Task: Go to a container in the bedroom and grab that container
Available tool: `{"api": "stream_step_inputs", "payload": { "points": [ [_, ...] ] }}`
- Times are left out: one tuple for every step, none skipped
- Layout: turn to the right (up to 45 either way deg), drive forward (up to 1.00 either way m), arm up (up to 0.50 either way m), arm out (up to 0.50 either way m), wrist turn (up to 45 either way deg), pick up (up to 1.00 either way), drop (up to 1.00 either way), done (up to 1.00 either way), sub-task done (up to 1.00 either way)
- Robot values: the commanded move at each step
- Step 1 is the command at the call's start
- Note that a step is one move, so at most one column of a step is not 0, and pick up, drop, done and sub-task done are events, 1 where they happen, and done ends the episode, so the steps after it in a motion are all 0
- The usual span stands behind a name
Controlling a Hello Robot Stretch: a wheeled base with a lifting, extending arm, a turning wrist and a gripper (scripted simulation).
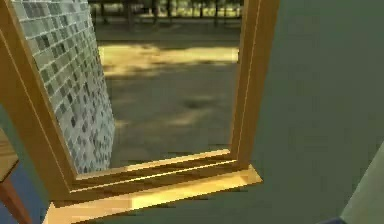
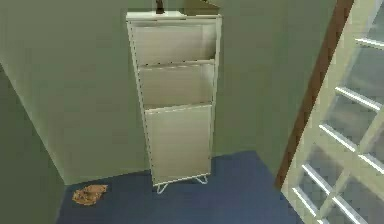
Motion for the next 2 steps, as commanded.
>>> {"api": "stream_step_inputs", "payload": {
  "points": [
    [-45.0, 0.00, 0.00, 0.00, 0.0, 0.00, 0.00, 0.00, 0.00],
    [-45.0, 0.00, 0.00, 0.00, 0.0, 0.00, 0.00, 0.00, 0.00]
  ]
}}
